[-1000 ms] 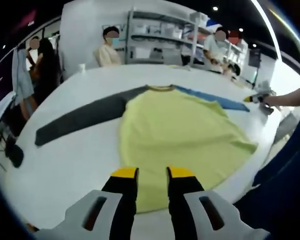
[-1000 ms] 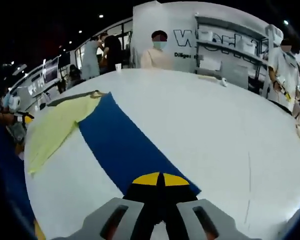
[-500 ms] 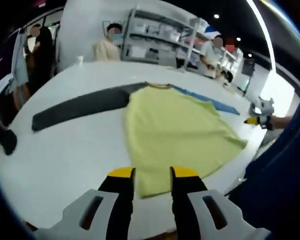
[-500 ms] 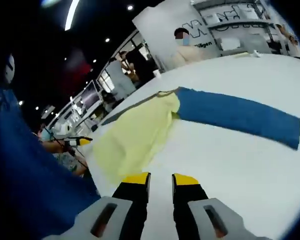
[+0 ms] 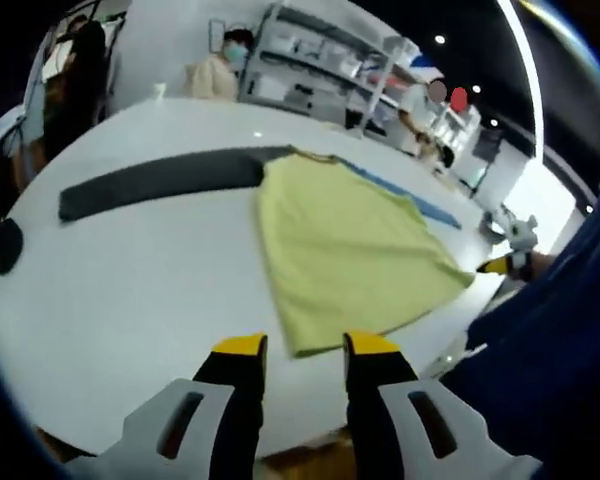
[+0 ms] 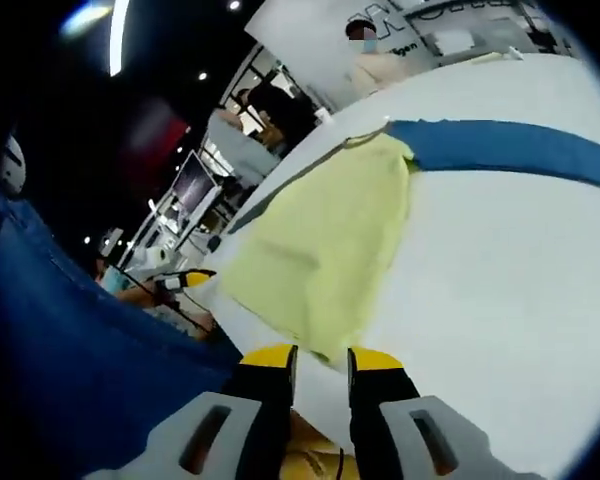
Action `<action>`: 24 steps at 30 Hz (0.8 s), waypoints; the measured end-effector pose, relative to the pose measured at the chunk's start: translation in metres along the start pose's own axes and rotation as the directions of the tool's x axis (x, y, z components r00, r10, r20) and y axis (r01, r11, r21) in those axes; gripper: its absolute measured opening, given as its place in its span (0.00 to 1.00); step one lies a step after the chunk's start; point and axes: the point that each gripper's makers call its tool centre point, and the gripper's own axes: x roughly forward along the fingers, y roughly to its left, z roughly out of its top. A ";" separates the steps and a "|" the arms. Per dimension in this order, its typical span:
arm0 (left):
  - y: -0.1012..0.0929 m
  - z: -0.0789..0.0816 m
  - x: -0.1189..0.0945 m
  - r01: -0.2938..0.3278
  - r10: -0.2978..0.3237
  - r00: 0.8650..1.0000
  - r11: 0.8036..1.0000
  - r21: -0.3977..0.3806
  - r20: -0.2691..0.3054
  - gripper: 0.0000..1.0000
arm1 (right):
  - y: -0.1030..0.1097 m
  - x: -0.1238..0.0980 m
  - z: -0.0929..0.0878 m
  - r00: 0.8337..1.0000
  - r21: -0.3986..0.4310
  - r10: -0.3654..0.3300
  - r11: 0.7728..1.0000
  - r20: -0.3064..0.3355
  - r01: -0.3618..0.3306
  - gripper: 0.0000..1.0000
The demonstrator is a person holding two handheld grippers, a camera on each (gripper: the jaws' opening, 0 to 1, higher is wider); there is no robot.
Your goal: Fold the garment on the visible template until the final outline fits inside the template.
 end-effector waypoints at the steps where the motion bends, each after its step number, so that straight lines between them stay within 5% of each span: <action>1: -0.002 0.000 0.002 0.011 -0.011 1.000 1.000 -0.011 -0.006 0.27 | 0.000 0.002 -0.003 1.000 0.012 -0.011 1.000 -0.006 0.011 0.17; 9: -0.003 -0.008 0.016 0.051 -0.054 0.997 0.997 -0.056 -0.055 0.24 | -0.001 0.007 -0.013 0.998 0.061 -0.057 0.996 -0.032 0.059 0.16; 21: -0.014 0.002 0.029 0.083 -0.092 0.994 0.987 -0.137 -0.065 0.19 | -0.004 0.017 0.001 0.999 0.200 -0.042 0.979 0.032 0.035 0.18; 24: -0.012 0.001 0.031 0.072 -0.083 0.994 0.988 -0.139 -0.072 0.13 | -0.005 0.023 0.006 0.998 0.247 -0.040 0.969 0.048 0.027 0.12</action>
